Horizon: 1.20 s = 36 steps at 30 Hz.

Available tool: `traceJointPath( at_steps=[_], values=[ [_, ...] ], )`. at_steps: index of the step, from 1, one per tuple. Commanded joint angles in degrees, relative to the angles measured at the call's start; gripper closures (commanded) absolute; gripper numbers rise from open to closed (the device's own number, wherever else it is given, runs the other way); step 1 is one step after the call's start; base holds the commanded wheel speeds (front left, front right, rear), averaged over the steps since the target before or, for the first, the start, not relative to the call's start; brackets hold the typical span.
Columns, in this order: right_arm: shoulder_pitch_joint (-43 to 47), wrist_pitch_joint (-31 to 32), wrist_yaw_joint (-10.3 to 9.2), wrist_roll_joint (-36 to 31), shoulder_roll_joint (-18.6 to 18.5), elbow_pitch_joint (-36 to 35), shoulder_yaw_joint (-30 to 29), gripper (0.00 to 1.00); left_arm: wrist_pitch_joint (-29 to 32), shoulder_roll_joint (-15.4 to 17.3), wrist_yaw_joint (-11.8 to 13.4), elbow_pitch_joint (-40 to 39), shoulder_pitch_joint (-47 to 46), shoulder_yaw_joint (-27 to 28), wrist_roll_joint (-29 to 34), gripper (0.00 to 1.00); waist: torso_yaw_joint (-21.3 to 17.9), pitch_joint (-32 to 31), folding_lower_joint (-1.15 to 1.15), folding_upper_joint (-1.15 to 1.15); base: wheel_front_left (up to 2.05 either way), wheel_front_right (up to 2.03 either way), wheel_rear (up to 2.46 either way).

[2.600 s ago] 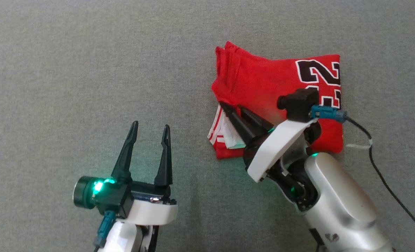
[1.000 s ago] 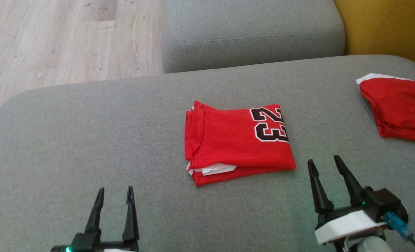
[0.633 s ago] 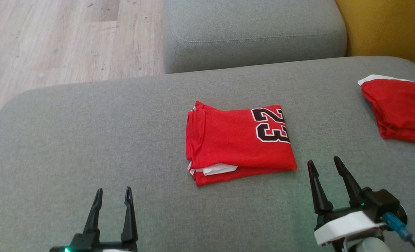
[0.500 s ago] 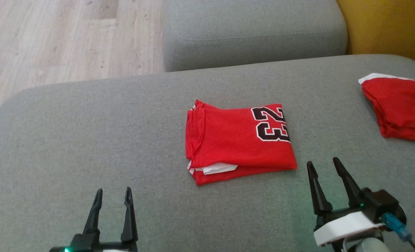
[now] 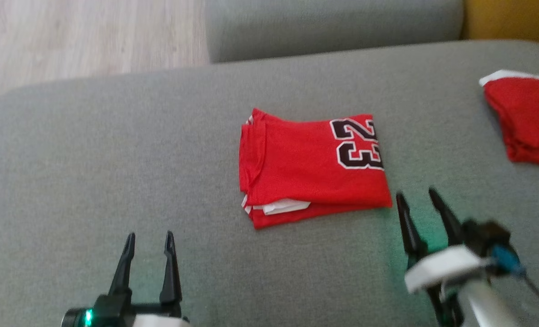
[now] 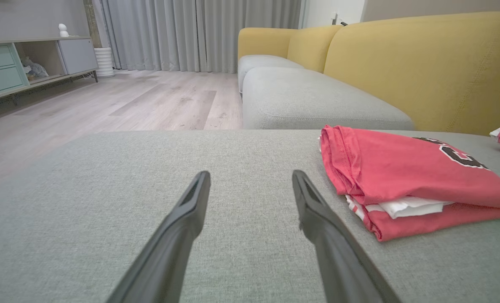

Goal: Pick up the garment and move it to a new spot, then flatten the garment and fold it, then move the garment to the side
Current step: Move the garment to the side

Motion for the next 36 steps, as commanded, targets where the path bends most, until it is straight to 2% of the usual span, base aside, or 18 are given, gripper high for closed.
traceJointPath(
  at_steps=[1,9,15,16,17,18,19,20,24,28,32,33,36],
  values=[
    [-4.9,-0.6,-0.04,1.4,-0.8,0.0,1.6,0.0,-0.3,-0.2,0.4,-2.2,-3.2,1.2,0.5,0.0,0.4,2.1,-0.01,0.0,0.0,0.0,0.0],
    [-18.2,1.9,-0.04,7.1,-2.1,14.5,3.1,0.0,-0.3,-0.2,1.1,-2.4,-5.9,-0.9,0.1,0.0,2.7,6.3,-0.01,0.0,0.0,0.0,0.0],
    [-23.4,4.0,-0.04,10.0,-1.5,22.8,4.8,0.0,-0.3,-0.2,1.9,-2.1,-7.3,-2.0,-0.5,0.0,4.1,7.9,-0.01,0.0,0.0,0.0,0.0],
    [-24.0,4.4,-0.04,10.5,-1.4,23.9,5.4,0.04,-0.3,-0.2,2.0,-2.1,-7.5,-2.1,-0.6,0.0,4.2,8.1,-0.01,0.0,0.0,0.0,0.0],
    [-24.0,4.4,-0.04,10.5,-1.4,23.9,5.4,0.04,-0.3,-0.2,2.0,-2.1,-7.5,-2.1,-0.6,0.0,4.2,8.1,-0.01,0.0,0.0,0.0,0.0],
    [-24.5,4.7,-0.04,11.0,-1.3,25.0,5.8,0.22,-0.3,-0.2,2.1,-2.1,-7.6,-2.2,-0.6,0.0,4.2,8.3,-0.01,0.0,0.0,0.0,0.0],
    [-24.9,4.7,-0.04,11.4,-1.3,25.8,6.3,0.75,-0.3,-0.2,2.2,-2.1,-7.7,-2.2,-0.7,0.0,4.3,8.5,-0.01,0.0,0.0,0.0,0.0],
    [-25.3,4.5,-0.04,11.8,-1.4,26.6,6.7,1.0,-0.3,-0.2,2.3,-2.1,-7.8,-2.3,-0.7,0.0,4.2,8.7,-0.01,0.0,0.0,0.0,0.0],
    [-27.1,3.3,-0.04,13.5,-2.0,27.7,8.5,1.0,-0.3,-0.2,2.7,-2.3,-8.1,-2.2,-0.9,0.0,3.3,9.8,-0.01,0.0,0.0,0.0,0.0],
    [-29.5,1.7,-0.04,13.2,-5.0,27.4,9.8,1.0,-0.3,-0.2,2.7,-2.6,-8.8,-1.8,-0.7,0.0,1.2,11.8,-0.01,0.0,0.0,0.0,0.0],
    [-33.0,0.7,-0.04,11.0,-9.9,26.2,9.7,1.0,-0.3,-0.2,2.7,-3.1,-10.0,-1.3,-0.1,0.0,-1.4,14.4,-0.01,0.0,0.0,0.0,0.0],
    [-34.8,0.4,-0.04,9.4,-12.7,25.2,9.2,1.0,-0.3,-0.2,2.5,-3.3,-10.8,-1.0,0.3,0.0,-2.7,15.9,-0.01,0.0,0.0,0.0,0.0],
    [-37.1,0.2,-0.04,7.2,-16.7,23.5,7.9,1.0,-0.3,-0.2,2.3,-3.3,-12.1,-0.5,1.0,0.0,-4.7,18.1,-0.01,0.0,0.0,0.0,0.0]
  ],
)
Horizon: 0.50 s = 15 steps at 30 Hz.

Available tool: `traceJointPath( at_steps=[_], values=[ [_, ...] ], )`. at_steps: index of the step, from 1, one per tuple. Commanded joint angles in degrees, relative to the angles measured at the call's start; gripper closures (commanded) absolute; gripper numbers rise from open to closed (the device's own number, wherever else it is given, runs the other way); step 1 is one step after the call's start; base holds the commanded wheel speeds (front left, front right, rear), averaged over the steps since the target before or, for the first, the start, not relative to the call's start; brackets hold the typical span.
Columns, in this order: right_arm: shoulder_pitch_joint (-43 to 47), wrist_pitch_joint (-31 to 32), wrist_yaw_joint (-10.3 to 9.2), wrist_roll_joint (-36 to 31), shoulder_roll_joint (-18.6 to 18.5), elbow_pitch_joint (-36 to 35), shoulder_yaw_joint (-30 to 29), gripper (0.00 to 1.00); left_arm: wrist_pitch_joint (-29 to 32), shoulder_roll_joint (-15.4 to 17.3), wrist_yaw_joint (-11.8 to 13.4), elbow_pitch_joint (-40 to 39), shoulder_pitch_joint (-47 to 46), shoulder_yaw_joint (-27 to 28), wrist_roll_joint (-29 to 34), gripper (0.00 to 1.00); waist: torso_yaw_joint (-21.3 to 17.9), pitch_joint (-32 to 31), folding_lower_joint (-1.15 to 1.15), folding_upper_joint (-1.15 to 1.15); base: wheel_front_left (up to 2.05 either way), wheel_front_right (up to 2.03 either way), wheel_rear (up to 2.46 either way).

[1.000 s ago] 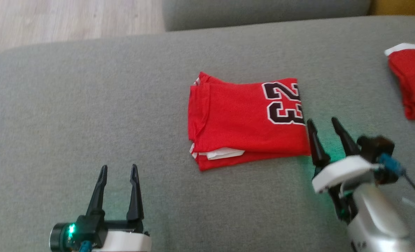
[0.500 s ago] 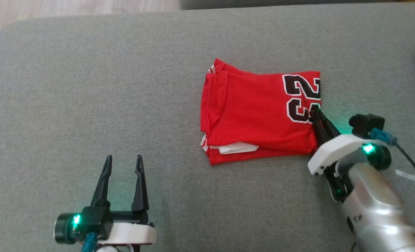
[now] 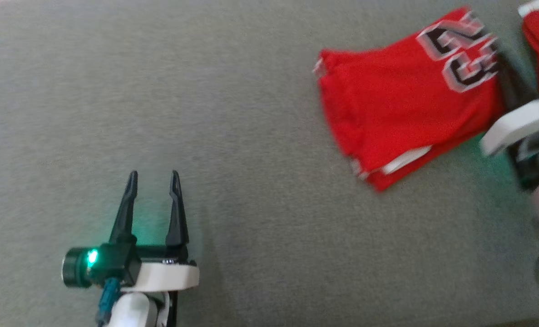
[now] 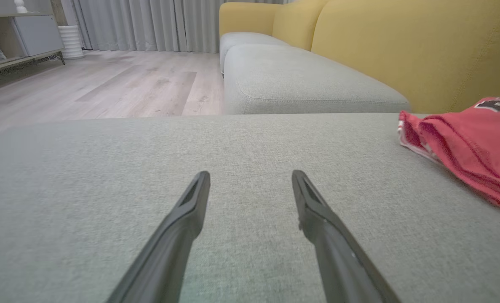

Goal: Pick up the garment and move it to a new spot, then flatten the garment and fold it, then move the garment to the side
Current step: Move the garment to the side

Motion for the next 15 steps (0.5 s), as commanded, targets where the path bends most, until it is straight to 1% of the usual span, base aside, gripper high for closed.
traceJointPath(
  at_steps=[1,5,9,12,13,14,15],
  values=[
    [-1.5,-0.9,-0.05,-0.9,-2.5,-2.3,-0.5,1.0,-0.3,-0.1,0.0,-1.8,-1.6,2.2,0.7,0.0,-2.9,3.0,-0.01,0.0,0.0,0.0,0.0],
    [-4.0,0.2,-0.05,-3.3,-7.6,-5.5,-3.7,1.0,-0.3,-0.1,-0.6,-1.8,-3.2,2.7,1.7,0.0,-5.0,5.8,-0.01,0.0,0.0,0.0,0.0],
    [-5.5,2.6,-0.05,-5.1,-12.4,-8.8,-8.2,1.0,-0.3,-0.1,-1.1,-1.9,-4.9,3.0,2.7,0.0,-6.0,8.3,-0.01,0.0,0.0,0.0,0.0],
    [-5.6,4.9,-0.05,-6.7,-14.8,-11.3,-12.4,1.0,-0.3,-0.1,-1.3,-2.2,-6.0,3.3,3.3,0.0,-6.4,9.9,-0.01,0.0,0.0,0.0,0.0],
    [-5.4,5.9,-0.05,-7.4,-15.2,-12.0,-14.2,0.98,-0.3,-0.1,-1.4,-2.2,-6.3,3.4,3.5,0.0,-6.4,10.3,-0.01,0.0,0.0,0.0,0.0],
    [-5.1,7.0,-0.05,-8.1,-15.3,-12.6,-15.9,0.27,-0.3,-0.1,-1.6,-2.2,-6.6,3.5,3.6,0.0,-6.5,10.6,-0.01,0.0,0.0,0.0,0.0],
    [-4.8,7.8,-0.05,-9.0,-15.0,-13.5,-17.7,0.0,-0.3,-0.1,-1.7,-2.2,-6.8,3.6,3.7,0.0,-6.5,10.8,-0.01,0.0,0.0,0.0,0.0]
  ],
)
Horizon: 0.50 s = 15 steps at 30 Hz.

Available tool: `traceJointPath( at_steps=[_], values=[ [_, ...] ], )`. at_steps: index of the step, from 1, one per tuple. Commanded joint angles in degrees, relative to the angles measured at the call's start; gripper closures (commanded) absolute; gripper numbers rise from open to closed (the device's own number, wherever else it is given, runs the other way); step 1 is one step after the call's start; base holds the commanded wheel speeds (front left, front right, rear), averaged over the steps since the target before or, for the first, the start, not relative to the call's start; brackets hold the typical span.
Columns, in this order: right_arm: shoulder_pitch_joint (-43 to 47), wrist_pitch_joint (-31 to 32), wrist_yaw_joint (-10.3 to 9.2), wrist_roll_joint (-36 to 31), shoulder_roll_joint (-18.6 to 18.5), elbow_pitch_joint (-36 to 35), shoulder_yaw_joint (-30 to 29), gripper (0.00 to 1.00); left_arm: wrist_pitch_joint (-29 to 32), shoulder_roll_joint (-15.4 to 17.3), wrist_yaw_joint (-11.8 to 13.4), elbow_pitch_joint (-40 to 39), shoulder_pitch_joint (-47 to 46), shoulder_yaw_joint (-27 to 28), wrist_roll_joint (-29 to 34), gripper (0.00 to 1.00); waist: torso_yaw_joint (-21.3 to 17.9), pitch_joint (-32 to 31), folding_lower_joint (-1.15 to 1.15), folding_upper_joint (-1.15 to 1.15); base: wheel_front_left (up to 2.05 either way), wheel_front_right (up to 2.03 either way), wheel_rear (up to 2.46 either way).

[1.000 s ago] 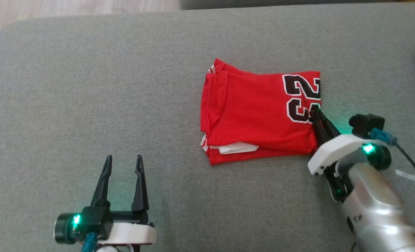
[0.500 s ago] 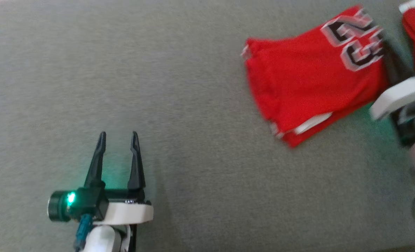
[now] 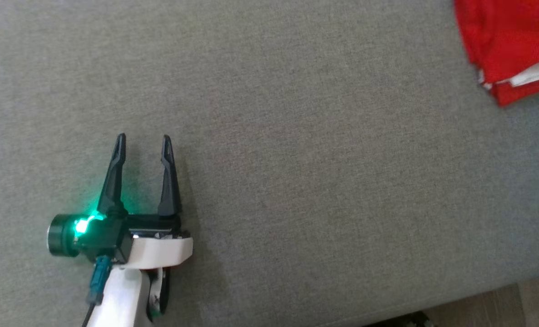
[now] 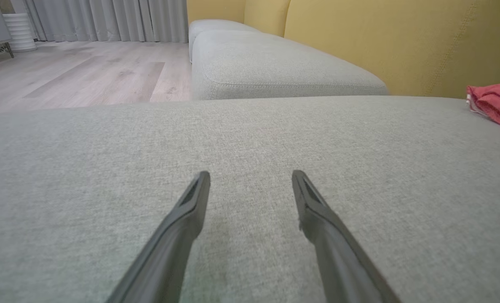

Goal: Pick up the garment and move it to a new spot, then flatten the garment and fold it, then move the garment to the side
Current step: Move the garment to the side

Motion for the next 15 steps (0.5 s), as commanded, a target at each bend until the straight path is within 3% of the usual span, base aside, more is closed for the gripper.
traceJointPath(
  at_steps=[1,8,9,15],
  values=[
    [0.8,0.8,-0.05,-1.7,-1.2,-3.1,-2.4,0.0,-0.2,-0.1,-0.2,-0.2,-1.4,2.0,0.6,0.0,-0.3,0.7,0.0,0.0,0.0,0.0,0.0],
    [7.8,3.1,-0.05,-8.8,7.7,-9.3,-8.0,0.0,-0.2,-0.1,-0.9,-0.6,-1.8,1.6,-2.4,0.0,1.6,-4.2,0.0,0.0,0.0,0.0,0.0],
    [7.8,3.1,-0.05,-8.8,7.7,-9.3,-8.0,0.0,-0.2,-0.1,-0.9,-0.6,-1.8,1.6,-2.4,0.0,1.6,-4.2,0.0,0.0,0.0,0.0,0.0],
    [18.1,1.5,-0.05,-7.1,17.7,-10.7,-2.5,0.0,-0.2,-0.1,-0.2,0.2,0.5,1.1,-6.4,0.0,5.0,-12.9,0.0,0.0,0.0,0.0,0.0]
  ],
)
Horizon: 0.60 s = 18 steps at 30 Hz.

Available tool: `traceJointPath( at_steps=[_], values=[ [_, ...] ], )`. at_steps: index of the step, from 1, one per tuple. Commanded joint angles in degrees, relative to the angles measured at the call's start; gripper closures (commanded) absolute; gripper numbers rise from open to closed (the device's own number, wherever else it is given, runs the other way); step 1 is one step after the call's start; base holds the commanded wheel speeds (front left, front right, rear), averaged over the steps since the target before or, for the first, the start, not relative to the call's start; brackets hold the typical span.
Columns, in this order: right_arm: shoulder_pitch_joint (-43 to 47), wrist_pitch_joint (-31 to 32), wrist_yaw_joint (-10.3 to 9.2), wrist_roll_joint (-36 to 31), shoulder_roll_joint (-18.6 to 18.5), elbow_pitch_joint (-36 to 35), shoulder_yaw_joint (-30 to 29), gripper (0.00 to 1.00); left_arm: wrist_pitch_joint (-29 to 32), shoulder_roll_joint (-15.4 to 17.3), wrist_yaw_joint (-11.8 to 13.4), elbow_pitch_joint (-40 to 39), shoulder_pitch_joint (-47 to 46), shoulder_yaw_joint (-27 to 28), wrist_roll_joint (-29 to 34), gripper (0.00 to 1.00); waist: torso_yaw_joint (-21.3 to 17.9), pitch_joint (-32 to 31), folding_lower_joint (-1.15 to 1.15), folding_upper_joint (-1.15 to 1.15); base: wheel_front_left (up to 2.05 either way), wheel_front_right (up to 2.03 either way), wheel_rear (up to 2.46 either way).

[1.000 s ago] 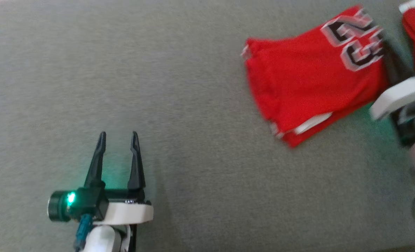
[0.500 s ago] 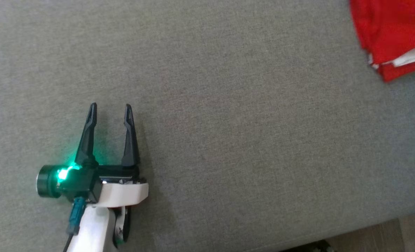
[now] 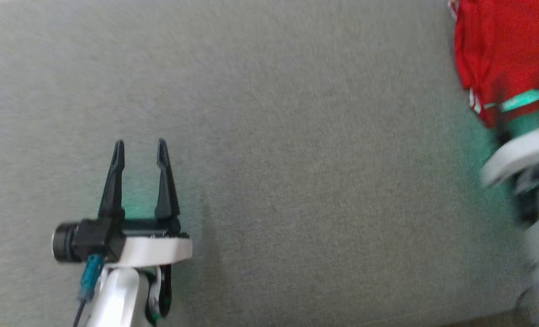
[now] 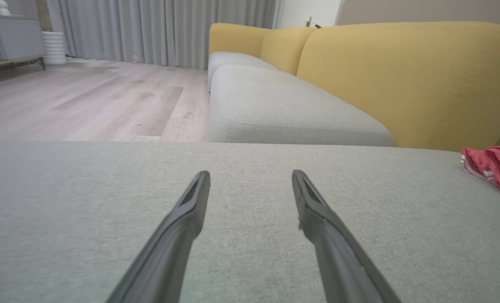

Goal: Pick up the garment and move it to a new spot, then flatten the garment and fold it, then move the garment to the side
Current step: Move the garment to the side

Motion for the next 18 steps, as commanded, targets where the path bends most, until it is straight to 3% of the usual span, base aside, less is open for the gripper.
traceJointPath(
  at_steps=[1,5,10,18],
  values=[
    [1.2,-1.1,-0.04,0.9,0.0,-1.4,1.7,0.0,-0.2,-0.1,0.5,-1.3,1.2,1.5,-0.2,0.0,2.8,-5.6,0.0,0.0,0.0,0.0,0.0],
    [7.7,-5.9,-0.04,4.9,4.4,1.3,9.3,0.0,-0.2,-0.1,1.7,0.0,4.3,1.5,-1.2,0.0,4.7,-12.1,0.0,0.0,0.0,0.0,0.0],
    [14.5,-11.0,-0.04,9.7,8.1,2.9,16.4,0.0,-0.2,-0.1,1.1,0.6,8.6,1.6,-1.9,0.0,6.9,-20.0,0.0,0.0,0.0,0.0,0.0],
    [23.4,-11.2,-0.04,5.7,10.4,-12.6,14.8,0.0,-0.2,-0.1,-0.3,0.2,11.8,2.9,-1.0,0.0,7.5,-23.2,0.0,0.0,0.0,0.0,0.0]
  ],
)
